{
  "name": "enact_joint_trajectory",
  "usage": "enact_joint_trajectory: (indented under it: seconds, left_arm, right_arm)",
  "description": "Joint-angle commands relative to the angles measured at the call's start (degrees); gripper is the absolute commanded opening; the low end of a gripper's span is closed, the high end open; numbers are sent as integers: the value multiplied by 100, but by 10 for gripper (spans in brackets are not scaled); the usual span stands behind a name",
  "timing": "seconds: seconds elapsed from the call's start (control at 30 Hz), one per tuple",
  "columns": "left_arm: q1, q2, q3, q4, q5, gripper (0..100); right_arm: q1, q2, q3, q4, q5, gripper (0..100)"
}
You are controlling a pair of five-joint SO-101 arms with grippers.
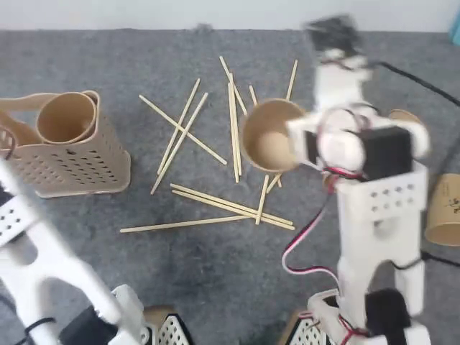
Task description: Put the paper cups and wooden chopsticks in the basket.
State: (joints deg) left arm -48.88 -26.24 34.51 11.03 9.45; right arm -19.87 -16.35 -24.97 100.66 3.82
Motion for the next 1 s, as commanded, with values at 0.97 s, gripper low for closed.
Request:
enact_joint_trajectory:
  seconds: [0.97]
  left_arm:
    - [-396,-624,251,-536,-756,267]
  right_arm:
    - [-3108,3626,-4492,-3152,844,7]
